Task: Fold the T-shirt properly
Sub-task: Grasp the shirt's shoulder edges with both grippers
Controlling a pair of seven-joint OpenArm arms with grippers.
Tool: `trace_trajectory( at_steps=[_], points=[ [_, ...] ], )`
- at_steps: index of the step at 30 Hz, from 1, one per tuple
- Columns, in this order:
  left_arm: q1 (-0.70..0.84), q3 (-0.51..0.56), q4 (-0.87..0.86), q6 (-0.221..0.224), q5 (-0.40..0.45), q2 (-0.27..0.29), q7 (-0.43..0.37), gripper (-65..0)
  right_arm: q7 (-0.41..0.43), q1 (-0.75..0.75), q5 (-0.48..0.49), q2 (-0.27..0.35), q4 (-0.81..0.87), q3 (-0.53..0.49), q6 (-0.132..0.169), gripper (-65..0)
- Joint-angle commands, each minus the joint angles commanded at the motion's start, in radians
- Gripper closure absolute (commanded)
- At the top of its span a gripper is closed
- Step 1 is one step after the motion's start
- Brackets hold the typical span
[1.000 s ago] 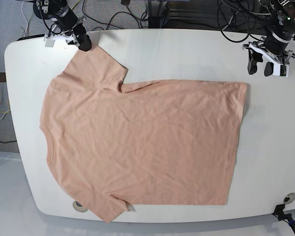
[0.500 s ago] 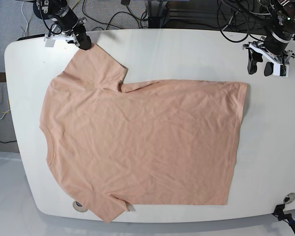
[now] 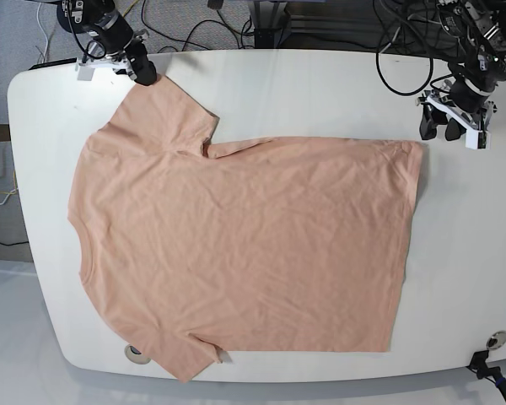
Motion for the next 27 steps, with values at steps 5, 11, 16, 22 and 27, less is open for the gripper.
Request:
trace_trajectory(
  at_steps=[5, 11, 16, 22, 27],
  points=[
    [-0.035, 0.041, -0.055, 0.0, 0.0, -0.028, -0.002, -33.5, -0.002, 0.003, 0.0, -0.002, 0.0, 0.0, 0.0, 0.0],
    [-0.058, 0.087, -0.061, 0.0, 0.0, -0.028, -0.002, -33.5, -0.002, 0.003, 0.0, -0.002, 0.0, 0.0, 0.0, 0.0],
    [-0.063, 0.117, -0.061, 0.0, 0.0, -0.026, -0.003, -33.5, -0.002, 0.003, -0.002, -0.003, 0.0, 0.0, 0.0, 0.0],
    [-0.087, 0.117, -0.133, 0.0, 0.002, -0.028, -0.006, -33.5, -0.002, 0.003, -0.002, -0.005, 0.0, 0.0, 0.0, 0.0],
    [-0.087, 0.117, -0.143, 0.0, 0.002, -0.028, -0.006, -33.5, -0.002, 0.003, -0.002, -0.005, 0.0, 0.0, 0.0, 0.0]
  ],
)
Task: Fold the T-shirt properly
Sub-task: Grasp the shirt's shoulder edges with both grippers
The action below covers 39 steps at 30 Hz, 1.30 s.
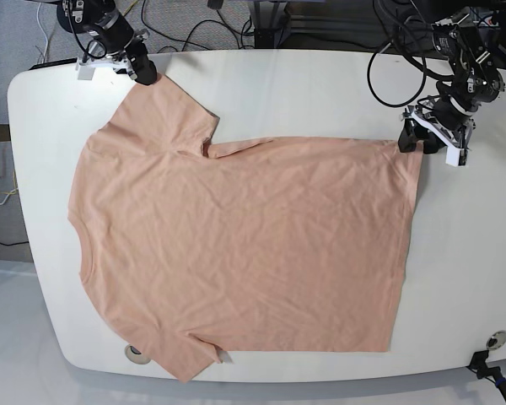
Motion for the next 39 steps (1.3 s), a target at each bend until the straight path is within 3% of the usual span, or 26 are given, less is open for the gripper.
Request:
trace_trajectory(
  at_steps=[8, 12, 15, 27, 31, 39],
  points=[
    [0.0, 0.0, 0.0, 0.0, 0.0, 0.002, 0.0, -31.0, 0.0, 0.002, 0.0, 0.0, 0.0, 0.0, 0.0, 0.0],
    [0.0, 0.0, -0.002, 0.0, 0.0, 0.002, 0.0, -9.0, 0.0, 0.002, 0.0, 0.0, 0.0, 0.0, 0.002, 0.0],
    [0.0, 0.0, -0.002, 0.0, 0.0, 0.002, 0.0, 0.0, 0.0, 0.002, 0.002, 0.0, 0.0, 0.0, 0.002, 0.0],
    [0.012, 0.0, 0.012, 0.0, 0.0, 0.0, 0.008, 0.0, -0.003, -0.003, 0.005, -0.002, 0.006, 0.0, 0.002, 0.0],
    [0.086, 0.0, 0.077, 0.0, -0.003, 0.002, 0.009, 0.0, -0.061, -0.003, 0.006, -0.003, 0.006, 0.0, 0.003, 0.0],
    [0.249, -0.006, 0.178, 0.0, -0.005, 0.0, 0.009, 0.0, -0.064, -0.064, 0.003, -0.003, 0.006, 0.0, 0.003, 0.0]
  ],
)
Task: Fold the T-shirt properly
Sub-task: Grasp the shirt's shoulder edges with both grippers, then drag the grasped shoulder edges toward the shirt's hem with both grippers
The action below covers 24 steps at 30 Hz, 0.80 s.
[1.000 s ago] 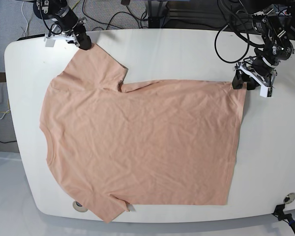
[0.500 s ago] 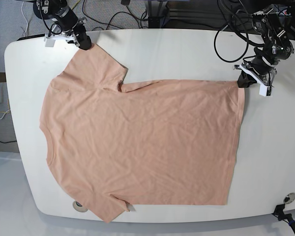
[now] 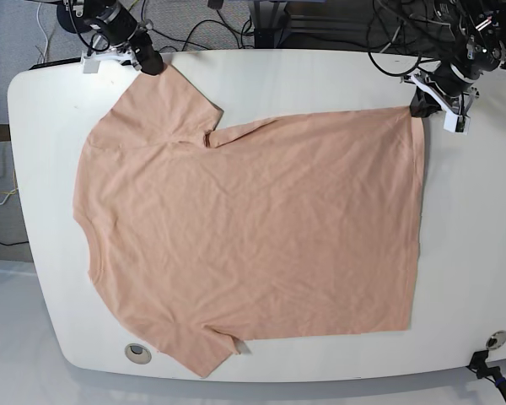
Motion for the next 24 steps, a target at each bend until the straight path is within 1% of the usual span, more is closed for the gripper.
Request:
trace_trajectory(
  at_steps=[4, 8, 13, 16, 17, 19, 20, 22, 24],
  points=[
    [0.084, 0.0, 0.044, 0.0, -0.002, -0.012, 0.0, 0.0, 0.0, -0.06, 0.0, 0.0, 0.046, 0.002, 0.0, 0.0],
    [0.141, 0.0, 0.092, 0.0, -0.002, -0.009, 0.0, 0.0, 0.0, -0.124, 0.003, 0.0, 0.124, 0.002, 0.0, 0.0],
    [0.153, 0.0, 0.164, 0.0, -0.002, -0.009, 0.0, 0.0, 0.0, -0.147, 0.008, 0.0, 0.216, 0.002, -0.002, 0.0],
    [0.129, 0.003, 0.218, 0.0, -0.003, -0.008, 0.0, 0.0, 0.0, -0.11, 0.074, 0.006, 0.221, 0.003, -0.008, 0.0],
    [0.103, 0.003, 0.224, 0.0, -0.003, 0.002, 0.0, 0.0, 0.0, -0.098, 0.091, 0.009, 0.221, 0.003, -0.008, 0.0],
    [0.057, 0.003, 0.224, 0.0, -0.003, 0.009, 0.0, 0.0, 0.0, -0.061, 0.107, 0.011, 0.221, 0.003, -0.009, 0.0],
    [0.035, 0.003, 0.224, 0.0, -0.003, 0.011, 0.006, 0.0, 0.0, -0.044, 0.115, 0.025, 0.221, 0.003, -0.009, 0.0],
    [-0.014, 0.003, 0.222, 0.0, -0.003, 0.012, 0.051, 0.0, 0.0, -0.009, 0.129, 0.044, 0.219, 0.003, -0.011, 0.0],
    [-0.066, 0.003, 0.221, 0.0, -0.003, 0.012, 0.077, 0.0, -0.002, 0.028, 0.129, 0.055, 0.218, 0.003, -0.012, 0.0]
  ],
)
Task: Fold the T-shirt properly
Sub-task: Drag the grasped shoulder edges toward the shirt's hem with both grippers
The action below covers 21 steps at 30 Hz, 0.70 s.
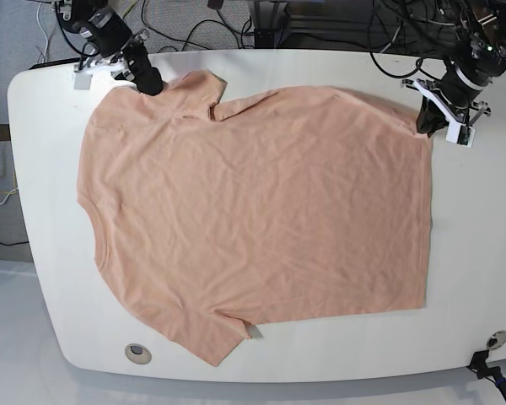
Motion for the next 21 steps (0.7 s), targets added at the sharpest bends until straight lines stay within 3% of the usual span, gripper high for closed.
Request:
trace_trajectory(
  at_steps=[9, 14, 17, 21],
  points=[
    [-0.169, 0.002, -0.055, 0.0, 0.006, 0.0, 0.078, 0.0, 0.0, 0.178, 0.0, 0.026, -0.075, -0.002, 0.0, 0.0],
    [-0.229, 0.002, -0.17, 0.0, 0.008, -0.003, 0.077, 0.0, -0.003, 0.293, 0.0, 0.061, -0.164, -0.002, 0.002, 0.0],
    [-0.272, 0.002, -0.261, 0.0, 0.008, -0.005, 0.072, 0.0, -0.046, 0.391, -0.005, 0.086, -0.25, -0.002, 0.003, 0.0],
    [-0.338, 0.003, -0.388, 0.0, 0.008, -0.018, 0.072, 0.0, -0.077, 0.5, -0.065, 0.087, -0.321, -0.002, 0.008, 0.0]
  ],
)
